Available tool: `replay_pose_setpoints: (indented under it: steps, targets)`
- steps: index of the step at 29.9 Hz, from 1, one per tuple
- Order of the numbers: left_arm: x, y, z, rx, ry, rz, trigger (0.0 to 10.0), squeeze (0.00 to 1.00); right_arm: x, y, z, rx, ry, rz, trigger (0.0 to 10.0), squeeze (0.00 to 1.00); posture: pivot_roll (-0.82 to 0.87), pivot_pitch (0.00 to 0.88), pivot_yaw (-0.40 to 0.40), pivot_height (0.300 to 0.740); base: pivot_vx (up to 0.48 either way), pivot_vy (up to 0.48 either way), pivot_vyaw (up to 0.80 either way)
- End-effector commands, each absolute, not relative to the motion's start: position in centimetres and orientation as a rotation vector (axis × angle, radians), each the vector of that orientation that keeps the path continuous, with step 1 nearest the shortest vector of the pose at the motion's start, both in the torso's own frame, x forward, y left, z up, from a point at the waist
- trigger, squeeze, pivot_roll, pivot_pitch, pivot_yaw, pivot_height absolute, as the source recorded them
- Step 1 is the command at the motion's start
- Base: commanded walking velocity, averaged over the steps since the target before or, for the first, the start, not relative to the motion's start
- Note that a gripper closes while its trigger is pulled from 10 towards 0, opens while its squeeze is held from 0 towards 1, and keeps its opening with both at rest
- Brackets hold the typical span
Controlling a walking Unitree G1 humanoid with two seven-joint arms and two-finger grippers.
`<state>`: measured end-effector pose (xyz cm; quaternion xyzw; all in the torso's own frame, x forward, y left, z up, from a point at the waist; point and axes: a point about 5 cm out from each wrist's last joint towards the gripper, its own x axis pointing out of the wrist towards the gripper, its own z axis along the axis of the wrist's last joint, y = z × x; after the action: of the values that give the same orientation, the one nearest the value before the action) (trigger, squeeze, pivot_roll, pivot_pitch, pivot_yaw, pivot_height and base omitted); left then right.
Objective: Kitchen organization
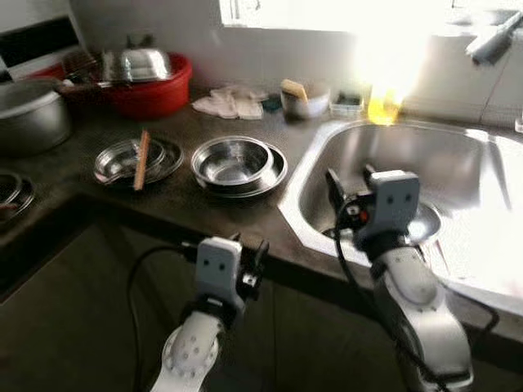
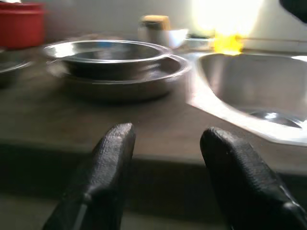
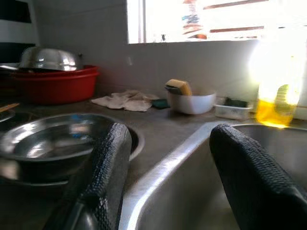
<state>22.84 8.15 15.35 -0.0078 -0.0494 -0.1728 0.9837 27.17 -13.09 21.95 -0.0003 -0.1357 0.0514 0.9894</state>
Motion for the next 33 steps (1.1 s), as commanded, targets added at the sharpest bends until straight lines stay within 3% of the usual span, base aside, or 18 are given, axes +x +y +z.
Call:
replay_pose_setpoints:
  steps: [1, 15, 22, 33]
  targets:
    - [22.8, 8.5, 15.1, -0.009, -0.086, -0.338, 10.0, 0.0, 27.2, -12.5, 22.5, 0.013, -0.287, 0.125, 10.0, 0.0, 0.08, 0.058, 0.012, 0.74, 0.0, 0.0, 0.8]
    - [22.9, 8.5, 14.7, -0.033, -0.047, -0.336, 10.0, 0.0, 28.6, -12.5, 22.9, 0.03, -0.258, 0.159, 10.0, 0.0, 0.09, 0.081, 0.004, 0.74, 0.0, 0.0, 0.11]
    - [22.6, 8.6, 14.7, -0.005, -0.065, -0.336, 10.0, 0.0, 29.3, -12.7, 23.0, 0.015, -0.252, 0.168, 10.0, 0.0, 0.09, 0.089, 0.0, 0.74, 0.0, 0.462, 0.0]
    - [22.5, 8.3, 14.6, 0.002, -0.057, -0.334, 10.0, 0.0, 30.9, -12.4, 23.8, 0.007, -0.233, 0.179, 10.0, 0.0, 0.09, 0.104, 0.001, 0.74, 0.0, 0.0, 0.0]
